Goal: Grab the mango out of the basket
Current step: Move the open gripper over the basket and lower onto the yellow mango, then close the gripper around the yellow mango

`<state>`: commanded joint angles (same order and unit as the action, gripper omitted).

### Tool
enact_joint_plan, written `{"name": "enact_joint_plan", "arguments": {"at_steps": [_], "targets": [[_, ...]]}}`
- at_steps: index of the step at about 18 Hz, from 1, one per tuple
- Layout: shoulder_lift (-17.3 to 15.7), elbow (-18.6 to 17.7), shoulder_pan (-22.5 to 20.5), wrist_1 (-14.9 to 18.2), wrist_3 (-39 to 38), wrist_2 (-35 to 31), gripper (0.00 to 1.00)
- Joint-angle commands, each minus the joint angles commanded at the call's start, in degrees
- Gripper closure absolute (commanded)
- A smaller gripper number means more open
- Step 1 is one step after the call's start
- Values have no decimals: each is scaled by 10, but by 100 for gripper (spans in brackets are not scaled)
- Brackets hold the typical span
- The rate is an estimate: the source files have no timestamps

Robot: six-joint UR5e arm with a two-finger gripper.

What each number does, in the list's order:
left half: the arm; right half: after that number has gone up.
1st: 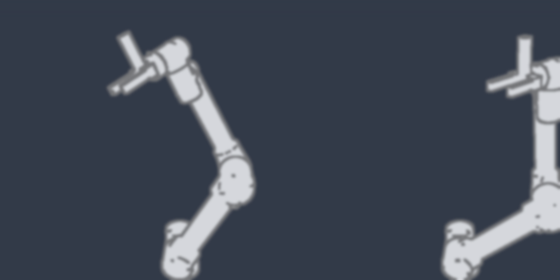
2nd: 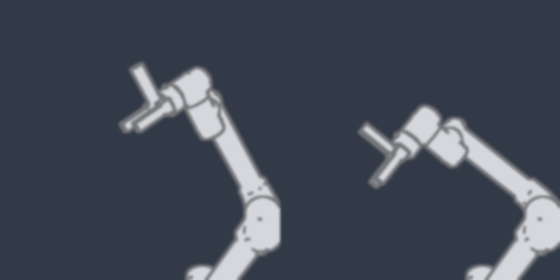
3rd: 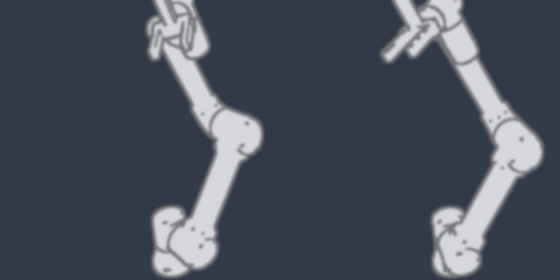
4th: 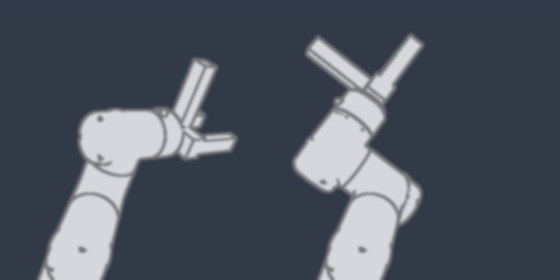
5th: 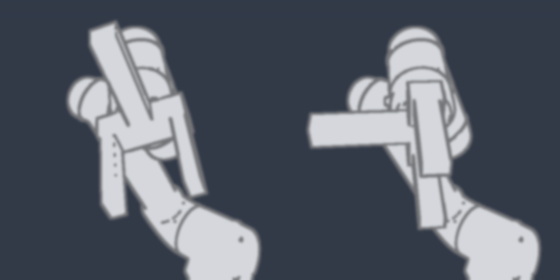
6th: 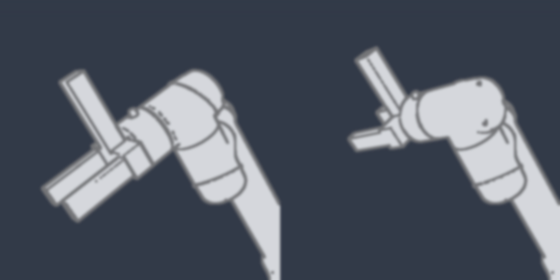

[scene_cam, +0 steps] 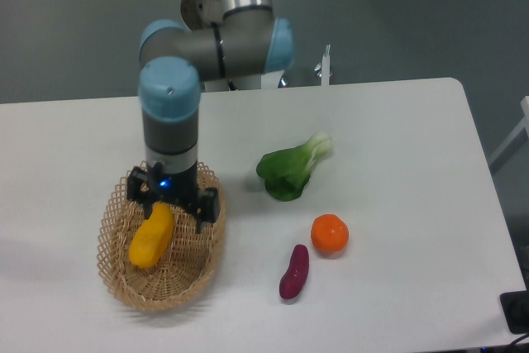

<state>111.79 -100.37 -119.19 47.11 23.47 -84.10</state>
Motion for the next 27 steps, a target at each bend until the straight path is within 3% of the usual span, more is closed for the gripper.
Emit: {"name": "enact_joint_plan", "arguments": {"at_steps": [2, 5, 16, 17, 19, 20, 25, 27], "targets": [[13, 2, 12, -5, -3, -24, 0], [33, -2, 27, -45, -27, -31, 0], [58, 0, 41, -48, -33, -43, 0], [57, 1, 41, -48, -39, -44, 5], [57, 1, 41, -48, -57, -44, 30], [56, 1, 41, -48, -58, -44, 37], [54, 3, 41, -48, -56, -44, 52], [50, 4, 41, -48, -53, -44, 52]]}}
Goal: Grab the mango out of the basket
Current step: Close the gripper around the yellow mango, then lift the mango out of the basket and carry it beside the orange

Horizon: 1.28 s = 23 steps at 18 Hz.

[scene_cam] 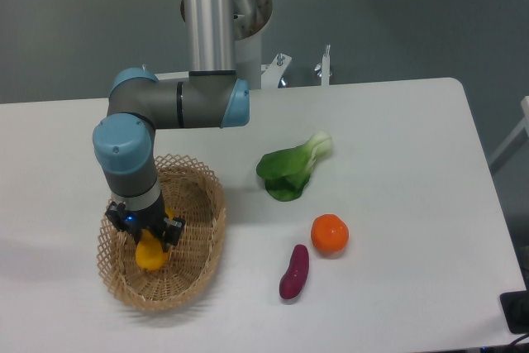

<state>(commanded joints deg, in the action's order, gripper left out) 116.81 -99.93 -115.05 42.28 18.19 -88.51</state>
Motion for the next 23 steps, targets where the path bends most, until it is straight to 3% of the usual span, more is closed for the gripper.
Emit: {"name": "enact_joint_plan", "arguments": {"at_steps": [6, 9, 11, 16, 23], "targets": [[-5, 4, -1, 0, 2, -3, 52], [-25, 11, -14, 2, 11, -9, 51], [-55, 13, -48, 9, 16, -3, 51], [-85, 19, -112, 14, 103, 2, 51], [-107, 54, -236, 86, 262, 40, 51]]}}
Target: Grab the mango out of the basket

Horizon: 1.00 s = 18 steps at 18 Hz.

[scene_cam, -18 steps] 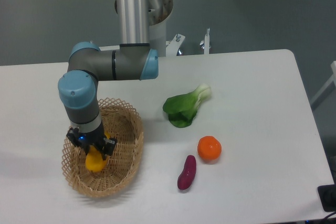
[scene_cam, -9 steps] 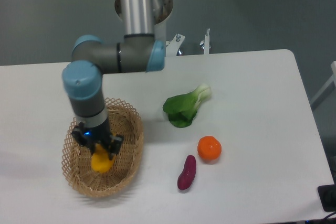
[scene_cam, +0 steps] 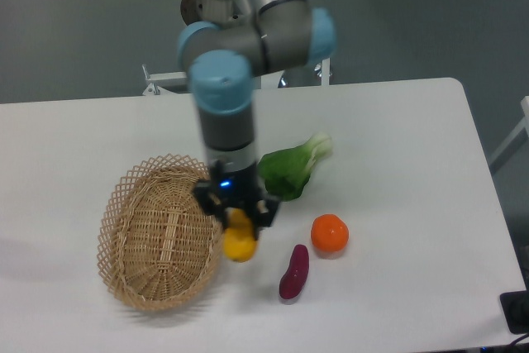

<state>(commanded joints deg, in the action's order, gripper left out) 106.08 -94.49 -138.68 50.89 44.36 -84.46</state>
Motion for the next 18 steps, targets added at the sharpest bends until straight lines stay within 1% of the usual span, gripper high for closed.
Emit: {"name": "enact_joint_plan", "arguments": {"at_steps": [3, 5, 9, 12, 18], "targets": [[0, 10, -43, 18, 63, 19, 52], [0, 11, -69, 20, 99, 26, 52], [0, 10, -103, 20, 167, 34, 52], [0, 10, -117, 21, 190, 35, 52], [0, 1, -119, 21, 194, 37, 52]]}}
